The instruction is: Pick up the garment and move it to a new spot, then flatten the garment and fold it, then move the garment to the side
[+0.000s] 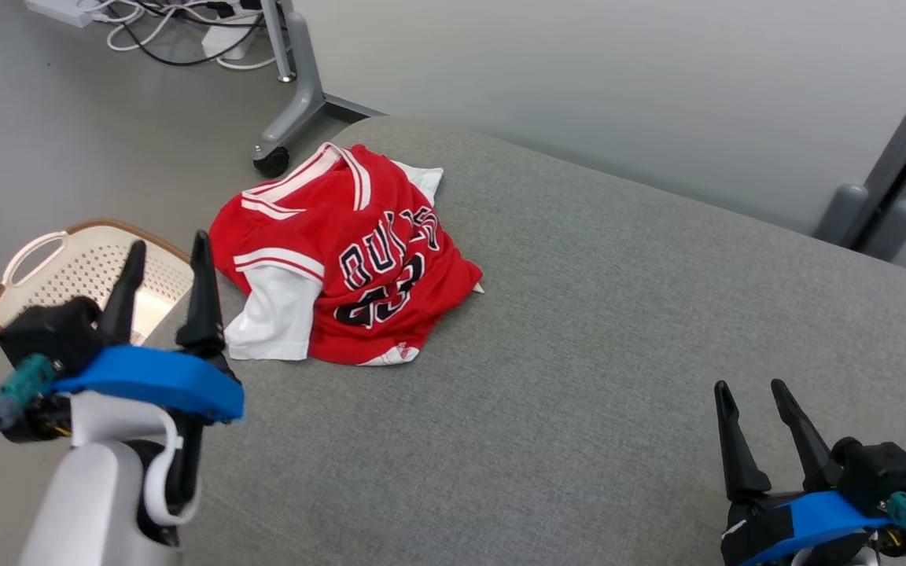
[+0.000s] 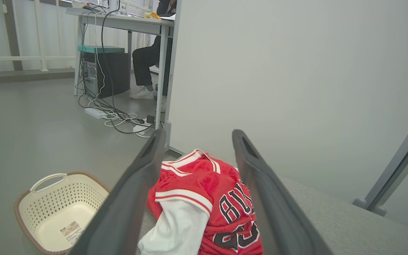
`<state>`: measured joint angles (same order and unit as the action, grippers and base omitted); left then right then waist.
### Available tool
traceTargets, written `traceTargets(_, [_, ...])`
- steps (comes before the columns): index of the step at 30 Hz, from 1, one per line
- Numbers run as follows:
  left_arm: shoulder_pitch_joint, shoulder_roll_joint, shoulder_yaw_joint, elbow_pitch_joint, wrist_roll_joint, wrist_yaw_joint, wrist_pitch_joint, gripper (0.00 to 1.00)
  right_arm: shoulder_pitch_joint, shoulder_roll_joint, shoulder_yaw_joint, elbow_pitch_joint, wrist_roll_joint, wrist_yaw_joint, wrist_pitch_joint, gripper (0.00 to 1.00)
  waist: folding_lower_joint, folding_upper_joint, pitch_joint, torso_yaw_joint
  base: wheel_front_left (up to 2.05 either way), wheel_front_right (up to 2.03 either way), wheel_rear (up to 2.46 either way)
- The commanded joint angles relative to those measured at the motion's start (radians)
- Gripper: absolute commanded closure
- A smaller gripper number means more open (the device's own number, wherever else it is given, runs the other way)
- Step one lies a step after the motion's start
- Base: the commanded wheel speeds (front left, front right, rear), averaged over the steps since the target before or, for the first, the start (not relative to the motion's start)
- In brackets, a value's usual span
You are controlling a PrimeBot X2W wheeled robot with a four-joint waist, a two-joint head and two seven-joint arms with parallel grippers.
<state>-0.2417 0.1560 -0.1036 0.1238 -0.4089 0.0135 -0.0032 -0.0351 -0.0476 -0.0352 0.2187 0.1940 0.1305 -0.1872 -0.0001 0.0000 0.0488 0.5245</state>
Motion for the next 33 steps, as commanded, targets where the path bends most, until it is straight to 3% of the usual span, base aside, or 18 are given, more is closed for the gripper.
traceTargets(1, [-0.047, 0.03, 0.015, -0.011, -0.002, 0.003, 0.042, 0.0, 0.009, -0.005, 0.0, -0.01, -0.011, 0.0, -0.003, 0.0, 0.0001, 0.0, 0.007, -0.015, 0.0, 0.0, 0.0])
traceTargets(7, [-0.186, 0.135, 0.096, 0.057, -0.051, 0.014, 0.19, 0.0, -0.023, -0.005, 0.016, -0.059, -0.039, 0.0, 0.001, 0.0, 0.0001, 0.0, 0.068, -0.106, 0.0, 0.0, 0.0])
traceTargets(12, [-0.254, 0.174, 0.177, 0.187, -0.139, 0.026, 0.279, 0.0, -0.052, -0.005, 0.023, -0.112, -0.073, 0.0, 0.011, 0.0, 0.0001, 0.0, 0.145, -0.192, 0.0, 0.0, 0.0])
traceTargets(23, [-0.298, 0.272, 0.27, 0.384, -0.203, 0.034, 0.317, 0.0, -0.102, -0.004, 0.019, -0.236, -0.118, 0.0, 0.048, 0.0, 0.0001, 0.0, 0.349, -0.377, 0.0, 0.0, 0.0])
traceTargets(27, [-0.277, 0.315, 0.262, 0.443, -0.17, 0.067, 0.354, 0.0, -0.11, -0.004, 0.011, -0.253, -0.115, 0.0, 0.043, 0.0, 0.0001, 0.0, 0.388, -0.42, 0.0, 0.0, 0.0])
traceTargets(30, [-0.266, 0.315, 0.265, 0.473, -0.182, 0.092, 0.404, 0.0, -0.115, -0.004, 0.009, -0.251, -0.106, 0.0, 0.036, 0.0, 0.0001, 0.0, 0.402, -0.44, 0.0, 0.0, 0.0])
traceTargets(31, [-0.26, 0.312, 0.266, 0.48, -0.191, 0.092, 0.427, 0.79, -0.117, -0.004, 0.01, -0.247, -0.105, 0.0, 0.034, 0.0, 0.0001, 0.0, 0.402, -0.444, 0.0, 0.0, 0.0])
traceTargets(32, [-0.256, 0.312, 0.268, 0.484, -0.198, 0.097, 0.446, 1.0, -0.119, -0.004, 0.01, -0.242, -0.101, 0.0, 0.032, 0.0, 0.0001, 0.0, 0.4, -0.448, 0.0, 0.0, 0.0])
traceTargets(33, [-0.253, 0.314, 0.266, 0.484, -0.201, 0.096, 0.461, 1.0, -0.121, -0.004, 0.01, -0.237, -0.095, 0.0, 0.028, 0.0, 0.0001, 0.0, 0.397, -0.45, 0.0, 0.0, 0.0])
